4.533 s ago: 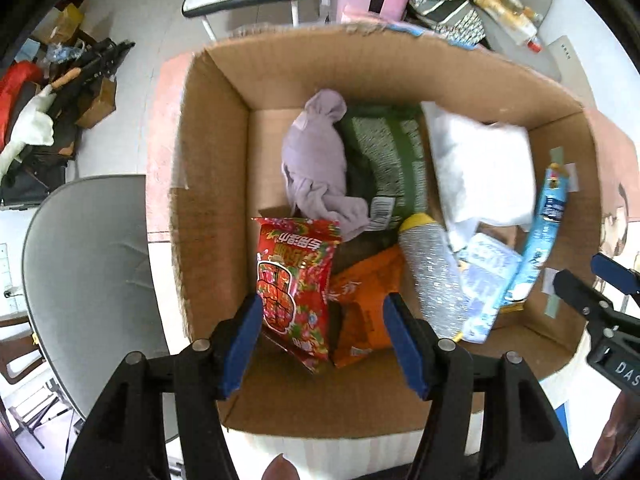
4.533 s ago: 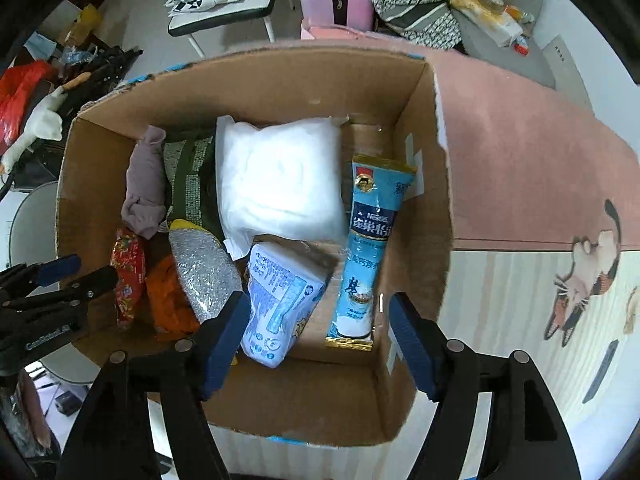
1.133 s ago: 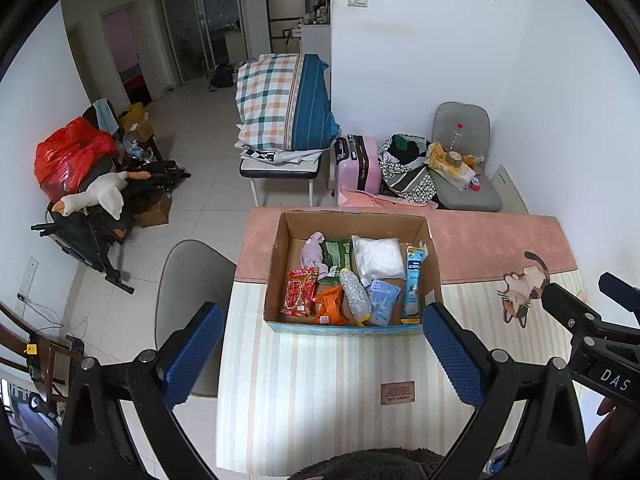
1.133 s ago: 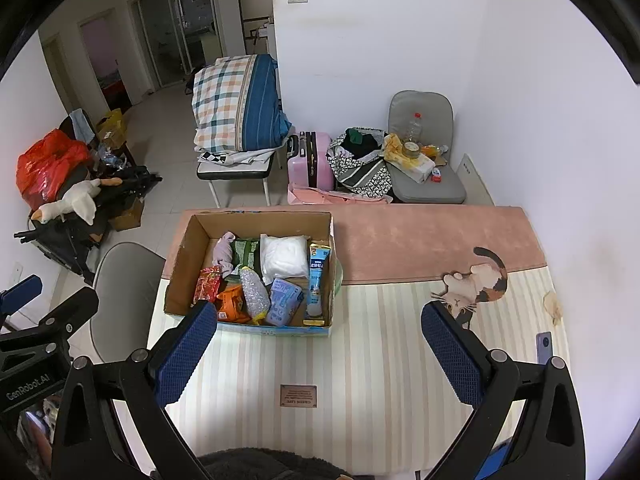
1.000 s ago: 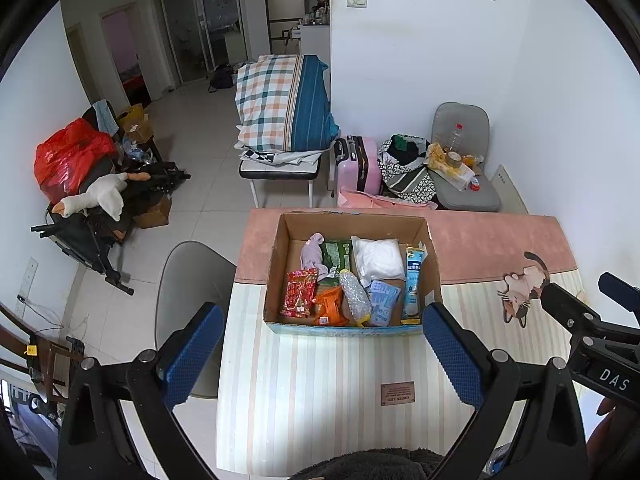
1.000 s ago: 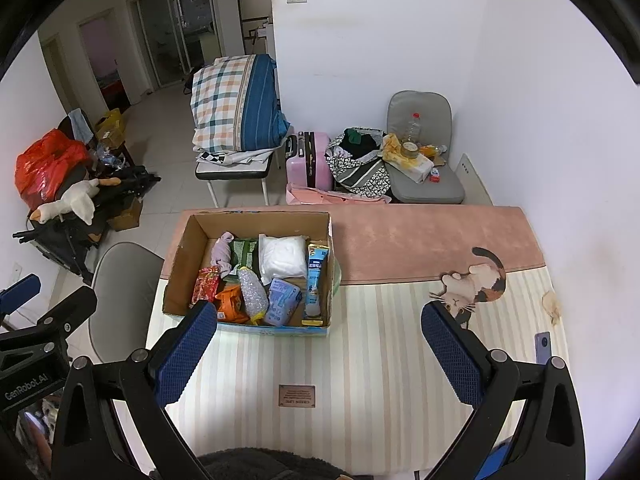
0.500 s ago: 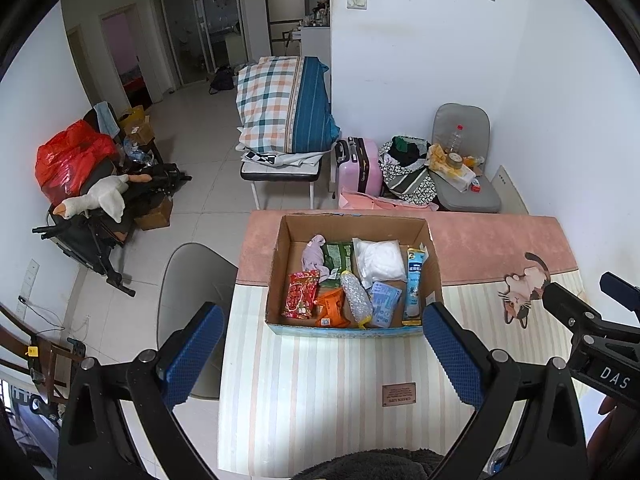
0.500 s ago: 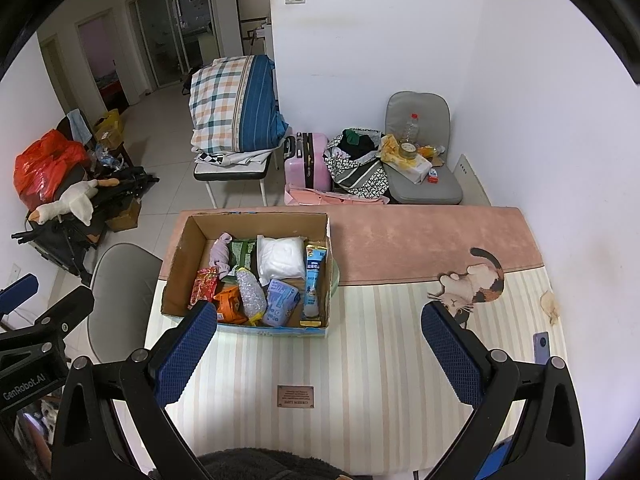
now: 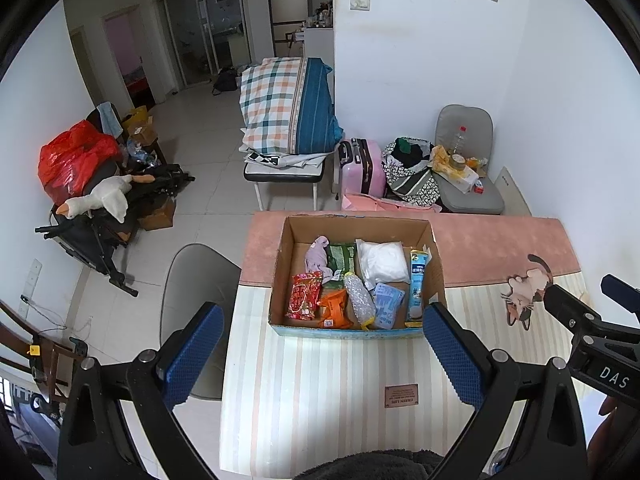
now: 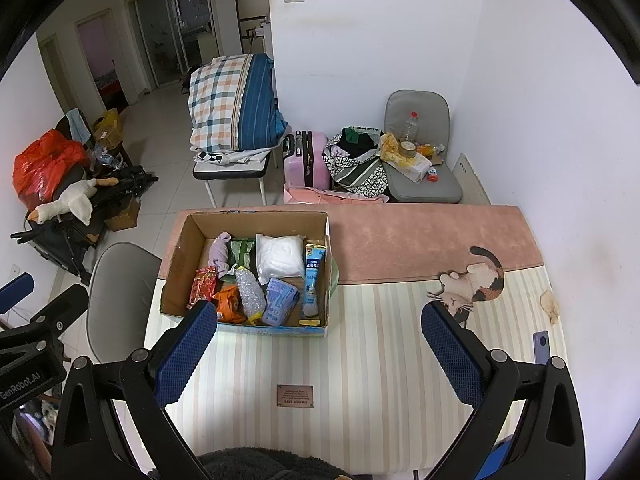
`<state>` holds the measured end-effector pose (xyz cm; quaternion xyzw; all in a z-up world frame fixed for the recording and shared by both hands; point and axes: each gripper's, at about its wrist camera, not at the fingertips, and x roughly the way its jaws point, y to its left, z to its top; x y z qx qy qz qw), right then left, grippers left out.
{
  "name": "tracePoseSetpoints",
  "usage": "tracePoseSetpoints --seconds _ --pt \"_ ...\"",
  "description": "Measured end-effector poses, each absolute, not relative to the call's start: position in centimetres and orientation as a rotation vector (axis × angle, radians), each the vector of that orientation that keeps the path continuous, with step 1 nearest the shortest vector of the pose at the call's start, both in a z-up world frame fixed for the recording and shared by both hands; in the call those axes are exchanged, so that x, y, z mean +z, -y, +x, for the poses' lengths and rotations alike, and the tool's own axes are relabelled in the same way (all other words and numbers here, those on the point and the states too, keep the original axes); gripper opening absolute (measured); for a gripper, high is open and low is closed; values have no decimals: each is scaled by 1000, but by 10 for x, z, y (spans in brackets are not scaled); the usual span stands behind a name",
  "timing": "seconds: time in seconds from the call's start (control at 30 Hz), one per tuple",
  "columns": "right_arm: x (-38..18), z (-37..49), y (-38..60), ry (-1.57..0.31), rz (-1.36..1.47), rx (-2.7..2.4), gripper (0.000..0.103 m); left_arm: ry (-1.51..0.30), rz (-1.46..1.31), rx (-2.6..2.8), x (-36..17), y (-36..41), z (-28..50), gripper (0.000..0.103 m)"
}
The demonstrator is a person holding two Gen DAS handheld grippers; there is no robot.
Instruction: Organize soft objects
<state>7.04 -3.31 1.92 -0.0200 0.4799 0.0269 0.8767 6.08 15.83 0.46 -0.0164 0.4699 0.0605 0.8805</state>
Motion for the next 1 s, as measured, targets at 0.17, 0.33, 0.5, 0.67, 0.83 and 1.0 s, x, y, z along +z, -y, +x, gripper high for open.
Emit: tracePoseSetpoints --seconds 0.17,0.33,0.5,0.67,0.83,1.0 --pt "19 71 32 -997 -43 53 103 -978 -31 126 5 -159 60 102" --pt "20 71 31 -999 -43 53 103 -977 -31 127 4 -160 59 102" --pt "20 71 30 -999 -45 53 103 -979 -30 126 4 -158 60 102" --pt "20 72 29 -999 -47 53 103 -980 -26 128 1 -159 58 102" --pt "20 73 29 -1001 -48 56 103 -979 -23 130 0 -161 58 102" --pt "20 77 26 -1003 -52 60 103 -981 -20 135 -1 -162 59 102"
